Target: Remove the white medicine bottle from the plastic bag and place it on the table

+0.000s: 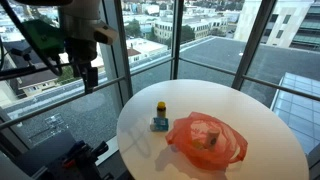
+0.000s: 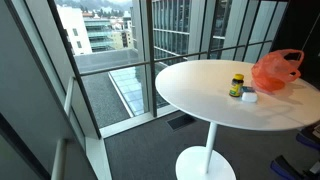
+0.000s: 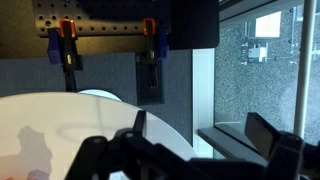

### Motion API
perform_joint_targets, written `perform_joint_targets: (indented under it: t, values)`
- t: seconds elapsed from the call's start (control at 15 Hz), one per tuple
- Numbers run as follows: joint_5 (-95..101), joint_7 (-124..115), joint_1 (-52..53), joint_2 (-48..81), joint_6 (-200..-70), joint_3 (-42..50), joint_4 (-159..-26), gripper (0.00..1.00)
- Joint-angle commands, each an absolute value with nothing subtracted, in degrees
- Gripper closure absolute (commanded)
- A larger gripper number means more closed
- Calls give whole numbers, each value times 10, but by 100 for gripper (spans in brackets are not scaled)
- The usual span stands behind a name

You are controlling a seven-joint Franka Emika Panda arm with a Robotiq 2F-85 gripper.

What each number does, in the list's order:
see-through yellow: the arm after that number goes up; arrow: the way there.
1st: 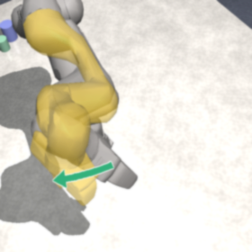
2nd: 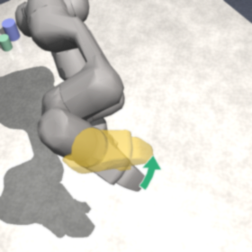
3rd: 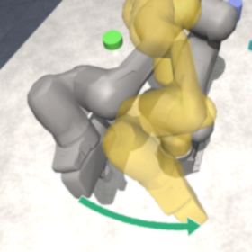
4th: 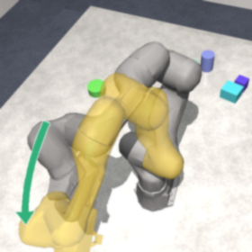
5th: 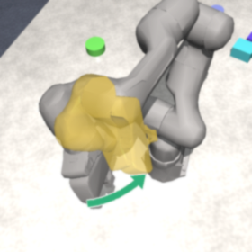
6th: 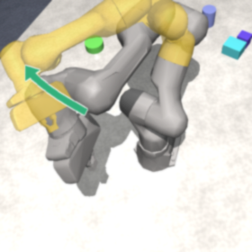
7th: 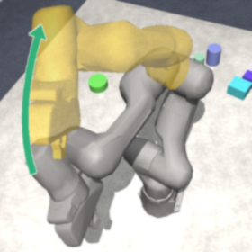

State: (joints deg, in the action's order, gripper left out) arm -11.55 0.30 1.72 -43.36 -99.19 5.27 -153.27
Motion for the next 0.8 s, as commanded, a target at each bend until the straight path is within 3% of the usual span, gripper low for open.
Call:
perform_joint_targets:
  t: [0.0,0.73]
  values:
    - [-121,9,5,-433,-990,43,-1532,0]
    - [-98,-5,-4,-339,-1034,20,-1460,0]
